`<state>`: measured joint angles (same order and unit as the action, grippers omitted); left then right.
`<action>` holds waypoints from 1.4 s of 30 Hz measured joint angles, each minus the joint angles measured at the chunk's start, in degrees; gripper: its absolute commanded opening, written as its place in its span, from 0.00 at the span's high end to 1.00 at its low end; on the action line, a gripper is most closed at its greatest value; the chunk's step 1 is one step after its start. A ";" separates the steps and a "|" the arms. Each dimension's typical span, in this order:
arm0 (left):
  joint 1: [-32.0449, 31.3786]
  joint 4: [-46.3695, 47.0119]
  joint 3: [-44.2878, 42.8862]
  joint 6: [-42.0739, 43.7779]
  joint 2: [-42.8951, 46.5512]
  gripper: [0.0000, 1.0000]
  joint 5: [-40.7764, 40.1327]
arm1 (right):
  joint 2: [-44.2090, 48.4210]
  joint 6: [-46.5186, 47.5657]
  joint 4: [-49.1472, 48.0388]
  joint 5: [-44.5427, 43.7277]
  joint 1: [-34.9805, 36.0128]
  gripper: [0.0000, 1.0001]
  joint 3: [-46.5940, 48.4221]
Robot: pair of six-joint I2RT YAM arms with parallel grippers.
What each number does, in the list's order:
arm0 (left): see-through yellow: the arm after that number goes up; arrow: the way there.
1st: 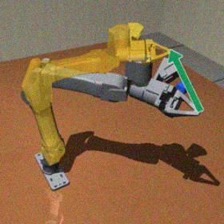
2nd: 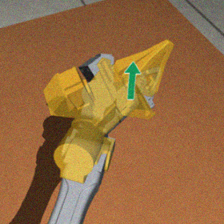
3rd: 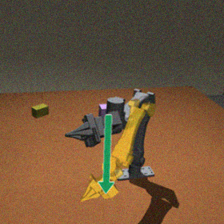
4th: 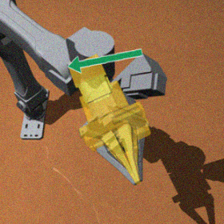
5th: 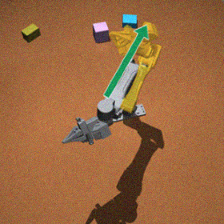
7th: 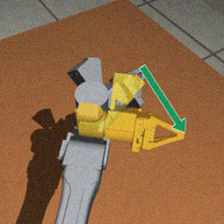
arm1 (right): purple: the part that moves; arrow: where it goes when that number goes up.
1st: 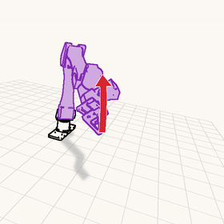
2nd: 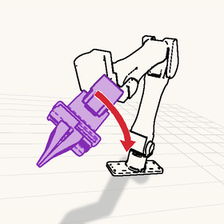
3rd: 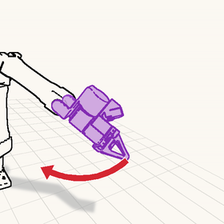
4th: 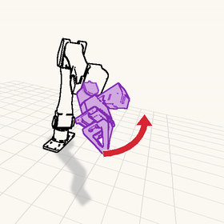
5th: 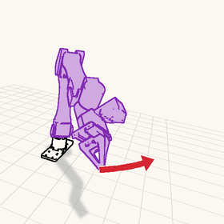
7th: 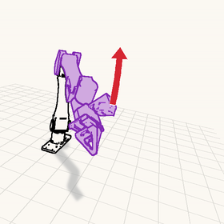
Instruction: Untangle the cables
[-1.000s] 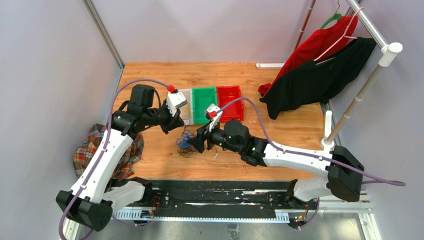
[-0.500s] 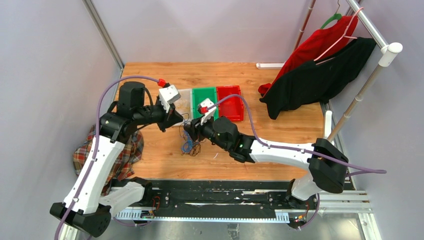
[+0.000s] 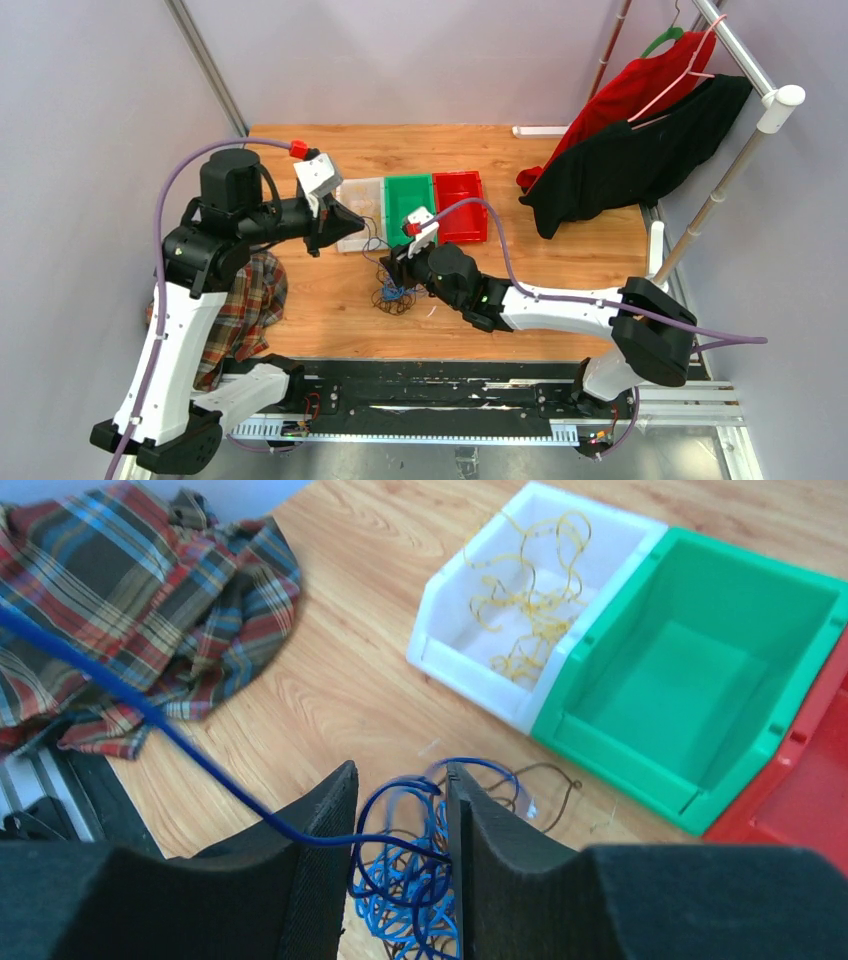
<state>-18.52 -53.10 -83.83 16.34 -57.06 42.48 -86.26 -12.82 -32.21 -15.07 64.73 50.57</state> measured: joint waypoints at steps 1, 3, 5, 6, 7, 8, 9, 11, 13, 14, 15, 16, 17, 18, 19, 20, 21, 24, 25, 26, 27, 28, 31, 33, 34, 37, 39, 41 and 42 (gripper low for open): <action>0.00 -0.07 -1.14 -0.35 -0.07 1.00 0.20 | 0.00 -0.24 -0.09 0.02 0.00 0.63 -0.79; 0.00 -0.17 -3.39 -0.94 -0.31 1.00 0.70 | 0.00 -0.96 -0.50 0.04 0.00 0.64 -2.34; 0.00 -0.24 -5.60 -1.64 -0.68 1.00 1.07 | 0.00 -1.79 -0.98 0.09 0.00 0.65 -3.98; 0.00 -0.24 -6.82 -1.92 -0.94 0.99 1.18 | 0.00 -2.38 -1.20 0.11 0.00 0.67 -4.92; 0.00 -0.24 -8.09 -2.14 -1.18 1.00 1.27 | 0.00 -2.91 -1.46 0.13 0.00 0.68 -5.81; 0.00 -0.31 -9.25 -2.34 -1.40 1.00 1.27 | 0.00 -3.41 -1.70 0.13 0.00 0.69 -6.71; 0.00 -0.42 -10.60 -2.62 -1.68 1.00 1.25 | 0.00 -3.96 -2.12 0.11 0.00 0.70 -7.61; 0.00 -0.76 -13.07 -3.02 -2.19 1.00 1.01 | 0.02 -5.09 -2.93 0.07 0.00 0.71 -9.79; 0.00 -0.98 -16.48 -3.21 -2.95 1.00 0.42 | 0.04 -5.99 -3.48 0.00 0.00 0.72 -11.72; 0.00 -1.09 -18.29 -3.30 -3.30 1.00 -0.11 | 0.04 -6.58 -3.61 -0.02 0.00 0.72 -12.66; -0.02 -1.14 -20.13 -3.32 -3.65 1.00 -0.72 | 0.04 -7.04 -3.63 -0.02 0.00 0.72 -13.33; -0.04 -1.25 -22.32 -3.32 -4.02 1.00 -1.42 | 0.04 -7.43 -3.80 -0.04 0.00 0.72 -13.84; -0.04 -1.20 -24.24 -3.32 -4.37 1.00 -2.12 | 0.04 -7.89 -4.11 -0.04 0.00 0.72 -14.47; -0.04 -1.18 -25.83 -3.32 -4.61 1.00 -2.80 | 0.04 -8.39 -4.48 -0.07 0.00 0.72 -15.10; -0.04 -1.11 -27.45 -3.37 -4.83 1.00 -3.63 | 0.04 -8.68 -4.79 -0.07 0.00 0.72 -15.67; -0.04 -0.87 -28.98 -3.48 -5.14 1.00 -4.57 | 0.04 -9.03 -5.16 -0.09 0.00 0.72 -16.46; -0.04 -0.52 -30.05 -3.54 -5.31 1.00 -5.51 | 0.04 -9.33 -5.20 -0.09 0.00 0.72 -17.00; -0.04 1.79 -32.33 -3.69 -5.29 1.00 -8.50 | -0.37 -10.43 -5.27 -0.07 0.00 0.74 -18.21; -0.04 2.84 -33.09 -3.87 -5.40 1.00 -9.57 | -0.68 -10.86 -5.38 -0.07 0.00 0.75 -18.56; -0.04 4.09 -34.05 -4.09 -5.68 1.00 -10.69 | -0.96 -11.30 -5.46 -0.02 0.00 0.76 -18.91; -0.04 5.40 -34.91 -4.33 -5.97 1.00 -11.69 | -1.25 -11.67 -5.64 0.00 0.00 0.76 -19.32; -0.04 6.51 -35.60 -4.46 -6.25 1.00 -12.44 | -1.53 -12.02 -5.70 0.00 0.00 0.76 -19.78; -0.04 10.84 -36.54 -5.16 -6.75 0.99 -14.67 | -2.01 -13.00 -5.81 0.00 0.00 0.76 -20.94; -0.04 12.83 -36.46 -5.75 -6.91 1.00 -15.21 | -2.01 -13.29 -5.90 0.00 0.00 0.75 -21.42; -0.04 13.79 -36.02 -6.03 -6.91 1.00 -15.34 | -1.92 -13.35 -5.88 0.00 0.00 0.74 -21.51; -0.04 16.22 -32.06 -6.54 -6.51 1.00 -15.39 | 0.20 -13.38 -4.83 0.00 0.00 0.67 -21.53; -0.04 17.18 -27.43 -6.71 -6.08 0.99 -15.32 | 3.65 -13.25 -3.39 -0.04 0.00 0.60 -21.53; -0.04 17.99 -22.88 -6.84 -6.01 0.99 -15.47 | 7.10 -12.96 -2.29 -0.24 0.00 0.54 -21.38; -0.04 18.34 -20.13 -6.93 -6.05 1.00 -15.61 | 9.14 -12.70 -1.55 -0.55 0.00 0.52 -21.11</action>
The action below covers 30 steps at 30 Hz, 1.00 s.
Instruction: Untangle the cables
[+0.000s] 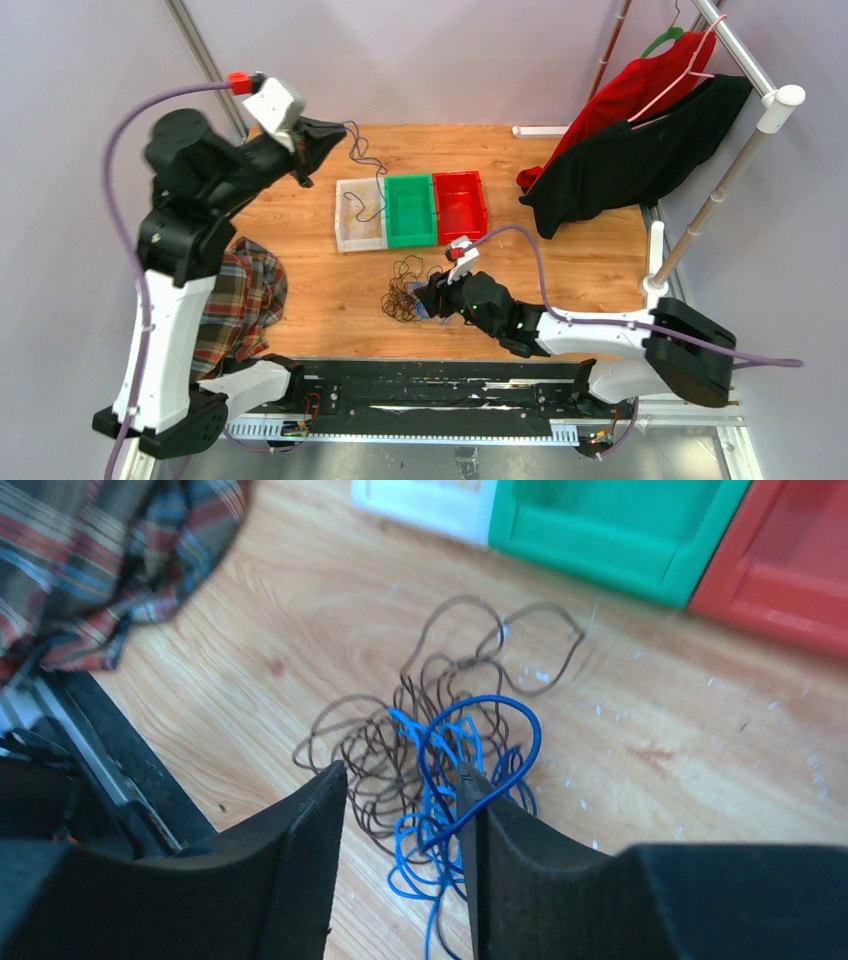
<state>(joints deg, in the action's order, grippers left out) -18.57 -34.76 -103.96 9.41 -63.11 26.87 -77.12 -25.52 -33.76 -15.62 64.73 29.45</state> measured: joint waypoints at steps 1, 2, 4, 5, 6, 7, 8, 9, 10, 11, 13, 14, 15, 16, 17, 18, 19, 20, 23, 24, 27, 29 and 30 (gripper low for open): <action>0.00 0.24 2.40 -0.07 -0.20 1.00 -0.07 | 1.77 0.24 0.76 -0.24 0.00 0.50 0.24; 0.00 0.61 5.05 -0.22 -0.61 1.00 -0.09 | 3.56 0.57 1.68 -0.61 0.00 0.49 0.59; 0.00 1.16 9.16 -0.55 -1.84 0.99 -0.17 | 6.93 1.42 2.95 -1.60 -0.02 0.49 1.22; -0.02 1.31 10.75 -0.68 -2.47 1.00 -0.15 | 8.13 1.70 3.26 -2.03 -0.02 0.49 1.29; -0.09 1.64 12.48 -0.87 -3.21 1.00 -0.22 | 9.57 2.23 3.74 -2.62 -0.02 0.49 1.29; -0.28 1.75 13.86 -0.90 -4.00 1.00 -0.33 | 10.88 2.67 4.22 -3.17 -0.09 0.49 1.29; -0.48 2.01 15.13 -0.87 -4.94 1.00 -0.44 | 12.09 3.02 4.63 -3.76 -0.28 0.49 1.29; -0.72 2.29 15.93 -0.85 -5.79 1.00 -0.46 | 13.03 3.28 5.09 -4.15 -0.50 0.49 1.29; -0.90 2.73 16.65 -0.83 -6.69 1.00 -0.50 | 14.08 3.65 5.64 -4.61 -0.79 0.49 1.29; -1.09 3.17 17.14 -0.81 -7.78 1.00 -0.57 | 14.80 3.93 5.97 -5.05 -1.07 0.49 1.29; -1.16 3.96 17.42 -0.63 -10.23 1.00 -0.59 | 16.17 4.35 7.19 -5.88 -1.90 0.50 1.29; -1.16 4.57 17.42 -0.59 -11.41 1.00 -0.59 | 16.52 4.52 7.72 -6.12 -2.25 0.51 1.29; -1.18 5.09 17.42 -0.55 -12.48 1.00 -0.57 | 16.85 4.63 8.41 -6.54 -2.36 0.51 1.29; -1.18 5.81 17.42 -0.39 -13.81 1.00 -0.59 | 17.03 4.74 8.94 -6.80 -2.89 0.52 1.29; -1.25 6.36 17.42 -0.20 -14.84 1.00 -0.59 | 17.14 4.81 9.40 -6.95 -3.26 0.52 1.29; -1.36 7.04 17.42 0.04 -16.09 1.00 -0.63 | 17.20 4.92 9.79 -6.99 -3.52 0.53 1.29; -1.46 7.69 17.42 0.20 -17.16 1.00 -0.79 | 17.29 4.96 10.16 -6.99 -3.76 0.54 1.29; -1.57 8.44 17.42 0.35 -18.29 1.00 -0.90 | 17.31 4.98 10.43 -7.04 -3.80 0.54 1.25; -1.79 10.12 17.35 0.63 -21.97 1.00 -1.20 | 17.35 4.98 11.34 -7.08 -4.07 0.57 1.11; -1.81 10.67 17.25 0.66 -23.17 1.00 -1.20 | 17.35 4.96 11.56 -7.10 -4.11 0.57 1.03; -1.84 12.09 17.07 0.68 -26.51 1.00 -1.40 | 17.35 4.96 12.02 -7.10 -4.15 0.58 0.81; -1.88 13.00 16.96 0.66 -29.07 1.00 -1.55 | 17.38 4.96 12.41 -7.10 -4.17 0.59 0.79; -1.88 13.38 16.96 0.66 -29.92 1.00 -1.62 | 17.42 4.94 12.61 -7.10 -4.17 0.59 0.79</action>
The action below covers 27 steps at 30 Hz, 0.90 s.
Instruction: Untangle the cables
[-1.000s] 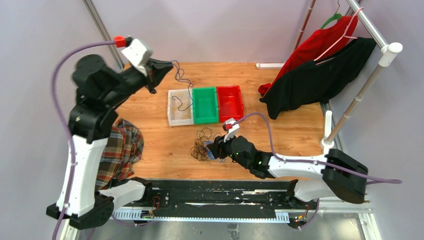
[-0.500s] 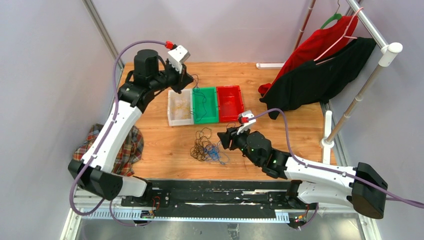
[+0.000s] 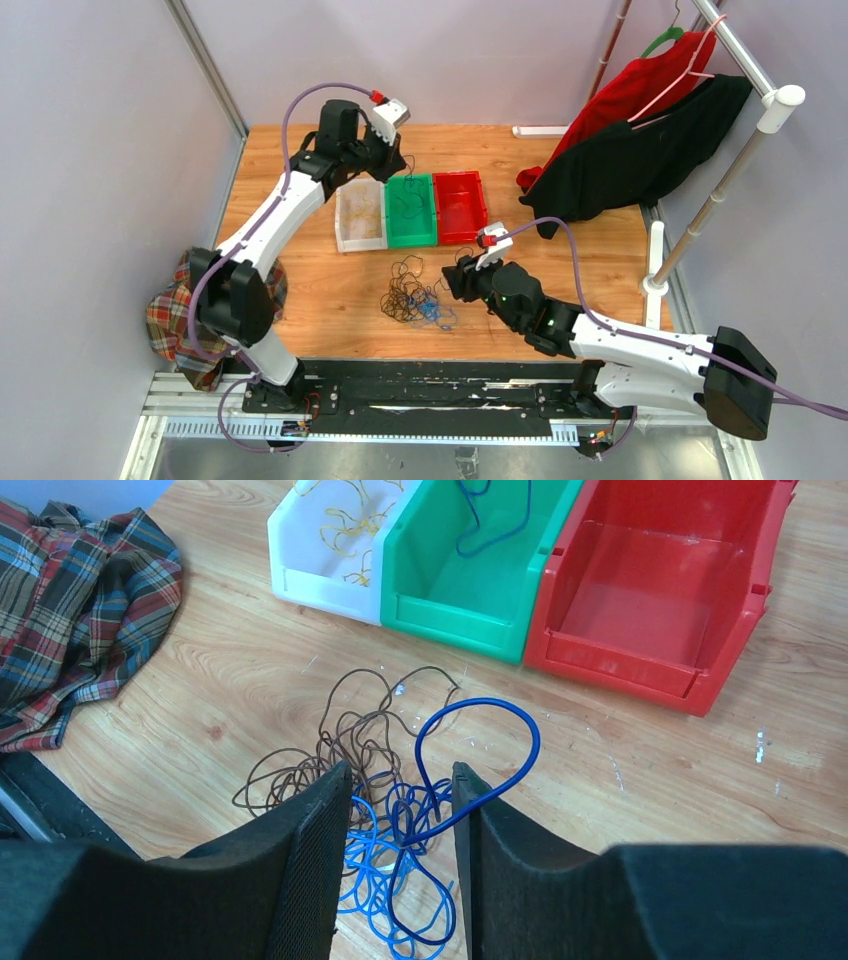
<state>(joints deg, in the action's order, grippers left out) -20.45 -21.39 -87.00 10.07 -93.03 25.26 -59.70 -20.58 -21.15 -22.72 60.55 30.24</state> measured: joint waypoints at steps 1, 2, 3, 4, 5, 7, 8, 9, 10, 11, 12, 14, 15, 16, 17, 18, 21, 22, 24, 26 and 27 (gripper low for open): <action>-0.04 0.61 0.00 0.00 -1.22 1.00 -0.09 | 0.11 0.00 0.24 0.00 0.00 0.59 -0.02; -0.07 1.01 0.00 0.00 -2.08 0.99 -0.24 | 0.26 0.00 0.46 0.00 0.00 0.59 -0.02; -0.11 1.42 0.00 0.00 -2.95 0.99 -0.39 | 0.37 0.00 0.57 -0.02 0.00 0.59 -0.02; -0.15 1.88 -0.04 0.00 -3.76 1.00 -0.61 | 0.52 0.00 0.76 -0.02 0.00 0.59 -0.02; -0.24 2.29 -0.11 0.15 -4.57 1.00 -0.96 | 0.66 0.00 0.94 -0.07 0.00 0.59 -0.02; -0.48 3.17 -0.11 1.09 -6.23 1.00 -2.29 | 1.01 0.00 1.46 -0.09 -0.09 0.59 -0.04; -0.57 3.34 -0.09 1.73 -6.88 1.00 -3.06 | 1.16 0.00 1.68 -0.09 -0.24 0.59 -0.11; -0.68 3.41 -0.07 2.36 -7.52 0.99 -4.04 | 1.29 0.00 1.86 -0.11 -0.33 0.59 -0.11; -0.74 3.67 0.15 3.19 -8.13 1.00 -5.16 | 1.44 0.00 2.01 -0.22 -0.50 0.59 -0.17; -0.81 3.87 0.50 4.00 -8.68 1.00 -6.36 | 1.60 0.00 2.16 -0.31 -0.63 0.59 -0.22; -0.85 3.91 0.90 4.83 -9.29 1.00 -7.39 | 1.75 -0.02 2.25 -0.35 -0.79 0.59 -0.28; -1.03 3.85 1.68 6.25 -10.47 0.88 -9.14 | 1.86 -0.07 2.36 -0.37 -0.98 0.60 -0.33; -1.18 3.54 1.92 6.91 -11.19 0.74 -9.55 | 1.86 -0.09 2.47 -0.35 -1.07 0.60 -0.33; -1.44 2.97 1.95 7.82 -11.91 0.64 -9.84 | 1.88 -0.13 2.58 -0.35 -1.14 0.60 -0.33; -1.81 1.73 1.62 8.46 -12.79 0.54 -9.90 | 1.90 -0.22 2.71 -0.33 -1.25 0.61 -0.33; -2.14 0.39 1.03 9.42 -13.55 0.48 -9.86 | 1.97 -0.26 2.86 -0.28 -1.33 0.62 -0.33; -3.34 -6.43 -4.07 11.19 -16.41 0.37 -9.18 | 2.58 -0.35 3.26 0.04 -1.49 0.66 -0.33; -3.54 -7.98 -5.31 11.76 -16.57 0.34 -8.87 | 2.89 -0.35 3.39 0.28 -1.57 0.67 -0.31; -3.78 -10.36 -6.43 13.11 -15.43 0.23 -8.02 | 3.69 -0.33 3.76 0.90 -2.03 0.71 -0.22; -3.78 -12.24 -6.40 14.29 -13.20 0.12 -6.82 | 4.22 -0.26 4.46 1.77 -2.56 0.75 0.28; -3.78 -13.25 -6.29 14.84 -11.78 0.10 -5.92 | 4.44 -0.22 4.98 2.23 -2.82 0.78 0.76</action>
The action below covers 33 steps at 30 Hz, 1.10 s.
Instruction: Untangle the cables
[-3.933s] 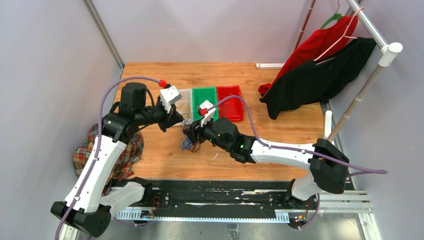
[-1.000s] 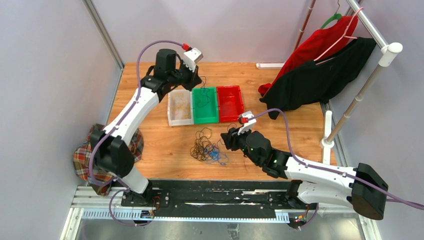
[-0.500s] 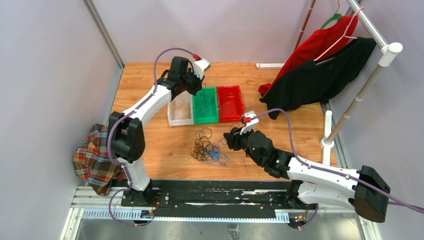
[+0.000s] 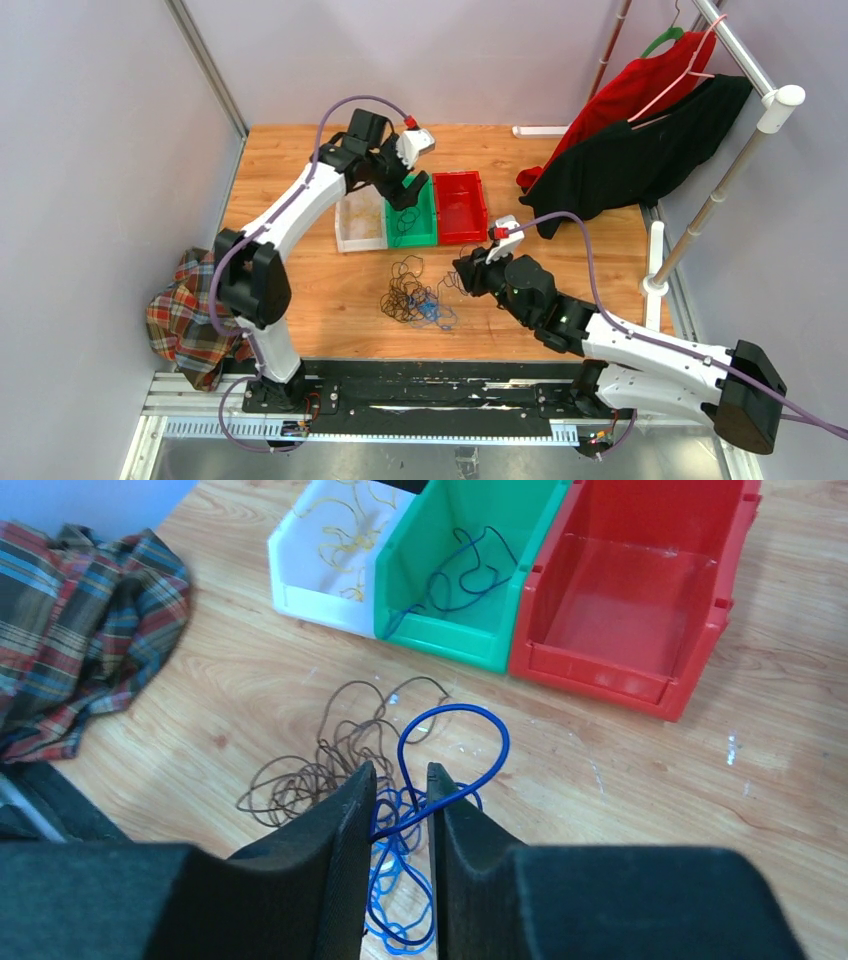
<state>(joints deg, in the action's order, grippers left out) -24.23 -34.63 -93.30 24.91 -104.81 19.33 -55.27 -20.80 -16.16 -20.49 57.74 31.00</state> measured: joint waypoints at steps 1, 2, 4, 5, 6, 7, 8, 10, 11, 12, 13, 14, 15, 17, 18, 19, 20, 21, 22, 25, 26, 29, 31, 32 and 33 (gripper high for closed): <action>0.04 -1.05 0.09 0.55 1.60 0.10 1.07 | 0.15 0.07 0.42 0.57 -0.24 0.81 0.59; 0.09 -2.12 0.09 0.92 3.28 0.10 2.32 | 0.28 0.11 0.61 0.96 -0.33 0.84 1.03; 0.09 -4.48 0.09 1.79 6.95 0.10 6.03 | 0.59 0.33 1.18 2.12 -0.68 0.89 2.27; 0.09 -5.60 0.20 2.38 8.70 0.10 8.26 | 0.76 0.44 1.27 2.54 -0.81 0.90 2.86; 0.09 -6.71 0.57 3.02 10.58 0.11 10.88 | 1.01 0.48 1.36 3.04 -0.98 0.92 3.65; 0.09 -7.54 1.27 3.56 12.37 0.11 13.31 | 1.27 0.52 1.38 3.54 -1.18 0.95 4.44; 0.09 -8.15 2.84 4.07 14.64 0.11 16.63 | 1.49 0.52 1.38 4.02 -1.33 0.97 5.18; -0.02 -9.51 7.10 5.29 18.91 0.11 22.47 | 1.92 0.52 1.25 5.27 -1.70 0.99 6.43; -0.28 -10.27 9.60 5.86 20.85 0.11 25.27 | 2.05 0.50 1.25 6.08 -1.81 0.99 7.02; -0.61 -10.93 11.30 6.40 22.01 0.11 27.02 | 2.10 0.48 1.14 6.95 -1.92 0.99 7.54; -1.31 -11.74 13.73 7.15 23.32 0.11 29.20 | 2.12 0.44 1.05 7.98 -1.95 0.99 8.13; -2.10 -12.33 15.43 7.74 23.96 0.11 30.73 | 2.12 0.39 1.01 9.14 -1.95 0.99 8.72; -2.91 -12.66 16.81 8.17 24.33 0.11 32.00 | 2.12 0.20 0.70 10.23 -1.95 0.99 9.14; -4.35 -12.66 18.93 8.39 24.52 0.11 34.03 | 2.12 -0.37 0.09 12.24 -1.95 0.99 9.60; -4.83 -12.63 19.41 8.31 24.52 0.09 34.71 | 2.12 -0.68 -0.31 13.14 -1.95 1.00 9.66; -5.31 -12.44 19.69 8.00 24.52 0.09 35.43 | 2.12 -1.03 -0.66 13.75 -1.95 1.00 9.68; -5.64 -12.04 19.74 7.52 24.52 0.09 36.02 | 2.12 -1.42 -0.90 14.58 -1.95 1.00 9.68; -5.84 -11.30 19.74 6.67 24.59 0.09 36.46 | 2.10 -1.92 -1.14 15.04 -1.95 1.00 9.68; -5.95 -9.99 19.74 4.96 24.72 0.09 36.87 | 2.03 -2.40 -1.42 15.65 -1.95 0.99 9.75; -5.97 -5.27 19.74 -1.38 25.38 0.14 37.33 | 1.22 -3.63 -2.05 17.33 -1.95 0.99 10.84; -5.97 -4.13 19.74 -3.15 25.70 0.17 37.53 | 0.85 -3.91 -2.34 17.90 -1.95 0.99 11.32; -5.97 -1.49 20.13 -7.76 27.06 0.30 38.49 | 0.00 -5.03 -4.00 19.85 -1.95 0.99 12.35; -5.97 -0.76 20.90 -9.70 28.11 0.40 38.93 | -0.50 -5.64 -5.20 21.18 -1.95 1.00 12.61; -5.97 -0.59 21.24 -10.60 28.55 0.47 39.17 | -0.72 -5.88 -5.57 21.64 -1.95 1.00 12.66; -5.99 -0.46 21.44 -11.15 28.83 0.54 39.45 | -1.01 -6.25 -6.05 22.21 -1.95 1.00 12.66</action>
<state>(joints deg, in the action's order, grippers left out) -30.22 -35.09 -71.85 13.76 -75.99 58.78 -56.27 -27.05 -22.22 1.72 55.79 43.66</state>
